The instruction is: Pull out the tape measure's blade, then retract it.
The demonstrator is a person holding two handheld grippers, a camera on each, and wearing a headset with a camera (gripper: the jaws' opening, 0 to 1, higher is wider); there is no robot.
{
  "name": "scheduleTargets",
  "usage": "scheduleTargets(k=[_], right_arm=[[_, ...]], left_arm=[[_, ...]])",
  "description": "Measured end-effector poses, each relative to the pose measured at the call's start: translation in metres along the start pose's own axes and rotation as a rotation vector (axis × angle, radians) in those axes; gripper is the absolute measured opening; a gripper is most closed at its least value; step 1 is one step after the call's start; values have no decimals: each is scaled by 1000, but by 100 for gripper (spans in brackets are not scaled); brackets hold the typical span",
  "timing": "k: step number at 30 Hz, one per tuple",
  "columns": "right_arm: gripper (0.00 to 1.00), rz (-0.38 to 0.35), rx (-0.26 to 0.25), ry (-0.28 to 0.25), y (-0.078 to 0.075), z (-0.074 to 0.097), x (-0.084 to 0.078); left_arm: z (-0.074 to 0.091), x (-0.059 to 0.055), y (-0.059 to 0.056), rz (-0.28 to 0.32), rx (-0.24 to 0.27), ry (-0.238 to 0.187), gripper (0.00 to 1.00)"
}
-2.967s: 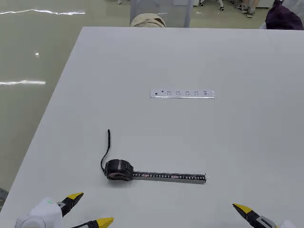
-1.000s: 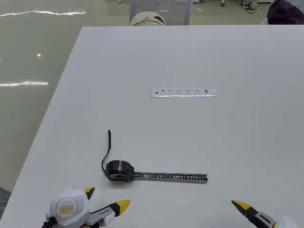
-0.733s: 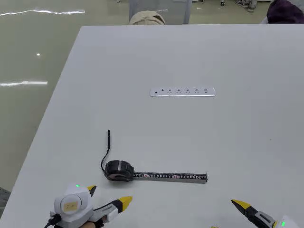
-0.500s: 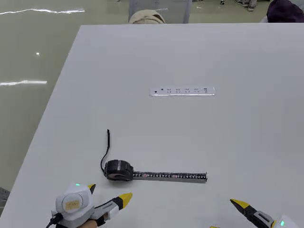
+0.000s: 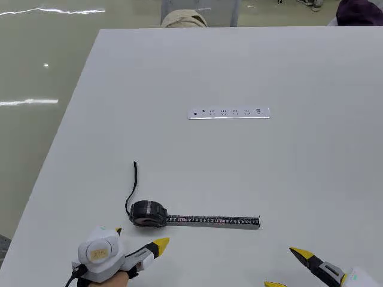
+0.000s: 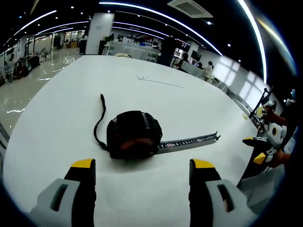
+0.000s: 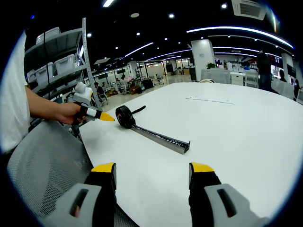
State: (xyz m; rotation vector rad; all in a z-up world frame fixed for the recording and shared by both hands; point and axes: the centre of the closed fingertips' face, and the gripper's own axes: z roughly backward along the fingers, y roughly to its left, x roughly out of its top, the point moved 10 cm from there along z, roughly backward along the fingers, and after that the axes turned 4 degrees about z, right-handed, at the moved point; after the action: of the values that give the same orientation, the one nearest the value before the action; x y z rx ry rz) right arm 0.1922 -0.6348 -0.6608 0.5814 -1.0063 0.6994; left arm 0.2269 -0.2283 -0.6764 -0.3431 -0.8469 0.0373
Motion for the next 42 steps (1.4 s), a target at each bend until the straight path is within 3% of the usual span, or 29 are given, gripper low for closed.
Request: scheduleTargets(k=[10,19,42], right_arm=[[62,-6,-1,4,-2,-2,-2],[62,-4,1,1,-4,-5,0],[61,-15,2,1,-6,-6,-3]], left_arm=[[-10,2,-2,47,-2,-10,81],[-19,5,-7,52,12,-12,82],[-34,9,-3,88,38,-11,81]])
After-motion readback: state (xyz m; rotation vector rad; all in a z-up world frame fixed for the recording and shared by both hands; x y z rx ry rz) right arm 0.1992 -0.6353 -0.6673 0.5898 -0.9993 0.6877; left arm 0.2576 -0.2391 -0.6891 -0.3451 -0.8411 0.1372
